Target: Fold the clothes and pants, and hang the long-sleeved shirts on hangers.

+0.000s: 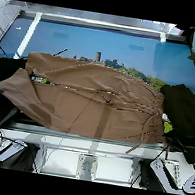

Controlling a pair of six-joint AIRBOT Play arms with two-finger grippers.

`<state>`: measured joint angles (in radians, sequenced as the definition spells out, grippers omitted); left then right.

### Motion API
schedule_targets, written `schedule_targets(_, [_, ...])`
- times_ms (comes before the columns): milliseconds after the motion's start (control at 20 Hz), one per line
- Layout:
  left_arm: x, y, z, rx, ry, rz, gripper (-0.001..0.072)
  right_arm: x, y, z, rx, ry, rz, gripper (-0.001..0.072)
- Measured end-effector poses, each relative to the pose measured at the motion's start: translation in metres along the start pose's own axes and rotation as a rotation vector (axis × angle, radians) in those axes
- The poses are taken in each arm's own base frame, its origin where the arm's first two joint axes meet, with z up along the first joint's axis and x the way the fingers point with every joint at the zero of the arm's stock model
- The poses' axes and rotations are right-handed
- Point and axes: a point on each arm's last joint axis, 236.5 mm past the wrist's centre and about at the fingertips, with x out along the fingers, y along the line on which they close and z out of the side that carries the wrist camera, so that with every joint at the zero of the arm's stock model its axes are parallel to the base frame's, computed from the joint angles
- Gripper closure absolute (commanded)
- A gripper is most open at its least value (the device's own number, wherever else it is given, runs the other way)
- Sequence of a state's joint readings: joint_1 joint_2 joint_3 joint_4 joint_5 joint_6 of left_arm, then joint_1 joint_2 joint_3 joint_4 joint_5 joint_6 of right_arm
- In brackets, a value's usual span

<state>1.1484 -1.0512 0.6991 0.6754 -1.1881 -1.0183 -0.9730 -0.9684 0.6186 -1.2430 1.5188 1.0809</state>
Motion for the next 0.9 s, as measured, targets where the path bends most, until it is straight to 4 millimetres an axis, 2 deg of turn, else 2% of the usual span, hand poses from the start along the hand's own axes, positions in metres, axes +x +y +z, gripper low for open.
schedule_targets(200, [0.0,0.011,-0.007,0.022,0.03,0.045,0.0697,0.012,-0.011,-0.005,0.029,0.007,-0.029,0.0156])
schedule_targets(450, [-0.001,0.018,-0.011,0.033,0.046,0.074,0.0698,0.033,-0.011,0.0,0.07,-0.038,-0.008,0.0157])
schedule_targets(900, [-0.001,0.02,-0.011,0.037,0.046,0.086,0.0697,0.048,-0.015,0.013,0.113,-0.082,0.013,0.0158])
